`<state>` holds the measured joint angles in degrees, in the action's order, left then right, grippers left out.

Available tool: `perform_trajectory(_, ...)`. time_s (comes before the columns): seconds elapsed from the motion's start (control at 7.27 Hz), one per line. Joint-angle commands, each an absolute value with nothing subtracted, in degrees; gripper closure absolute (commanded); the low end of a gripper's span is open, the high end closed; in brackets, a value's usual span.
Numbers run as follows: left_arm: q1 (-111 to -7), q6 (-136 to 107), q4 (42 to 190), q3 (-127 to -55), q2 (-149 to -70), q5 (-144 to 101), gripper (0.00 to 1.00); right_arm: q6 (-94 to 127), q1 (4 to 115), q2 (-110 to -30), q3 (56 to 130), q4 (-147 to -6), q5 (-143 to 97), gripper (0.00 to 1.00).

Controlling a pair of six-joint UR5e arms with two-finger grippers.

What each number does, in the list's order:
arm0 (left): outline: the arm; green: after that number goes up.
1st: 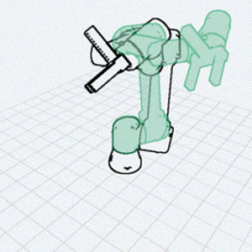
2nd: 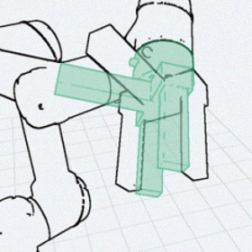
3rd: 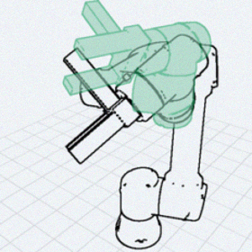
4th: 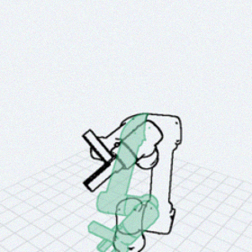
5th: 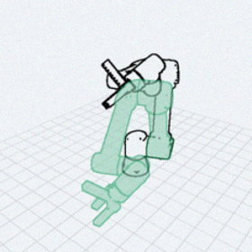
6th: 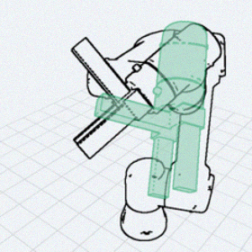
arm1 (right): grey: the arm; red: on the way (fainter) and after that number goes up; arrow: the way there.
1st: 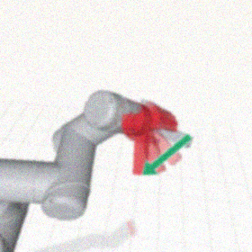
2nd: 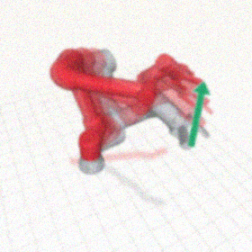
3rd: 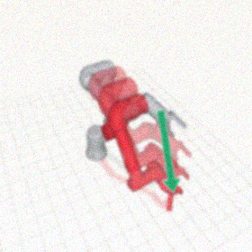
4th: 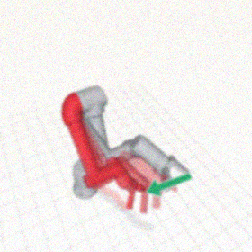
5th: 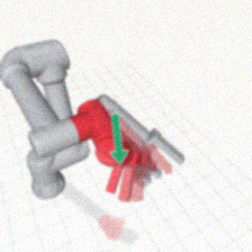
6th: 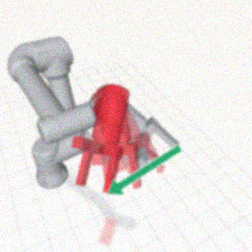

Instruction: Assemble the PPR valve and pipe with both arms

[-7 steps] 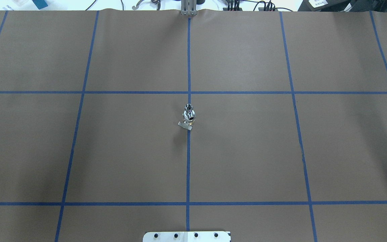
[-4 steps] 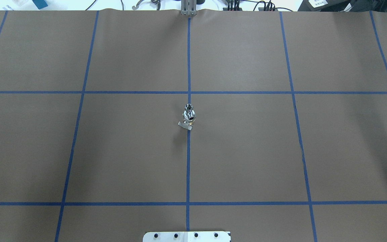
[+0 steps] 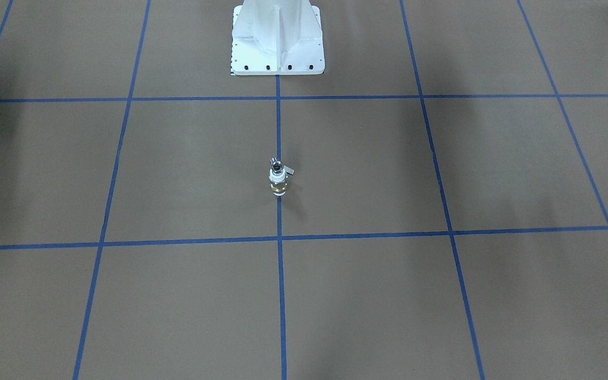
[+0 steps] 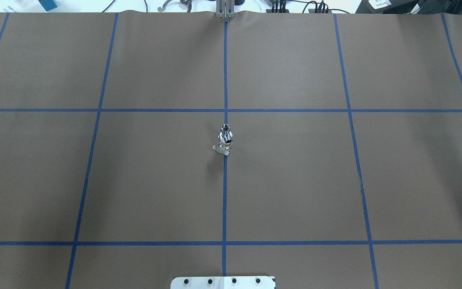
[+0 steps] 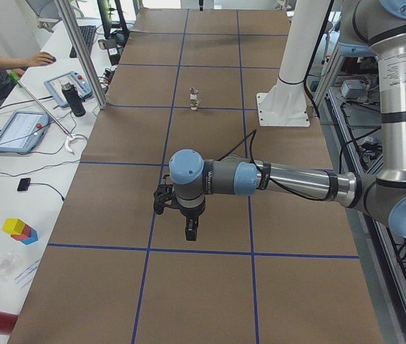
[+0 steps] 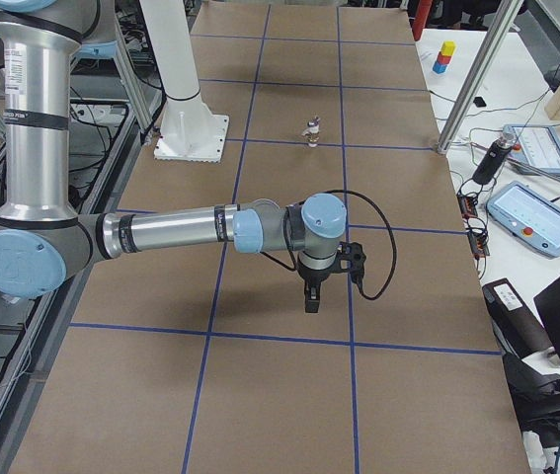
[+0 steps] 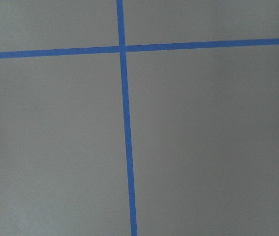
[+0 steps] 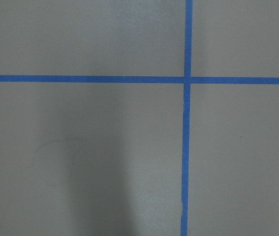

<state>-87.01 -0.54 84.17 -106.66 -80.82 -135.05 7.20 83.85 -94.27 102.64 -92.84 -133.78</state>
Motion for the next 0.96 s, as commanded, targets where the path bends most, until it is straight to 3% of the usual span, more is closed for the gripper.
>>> perform_trajectory(0.0,-87.01,-0.44,84.20,-106.44,-80.60,-134.74,0.00,6.77,83.41,-94.04,103.01,-92.81,-131.75,0.00)
perform_trajectory(0.83,-86.92,-0.70,84.37,-106.52,-81.21,-134.82,0.00,2.29,84.81,-96.24,105.20,-95.54,-130.52,0.00)
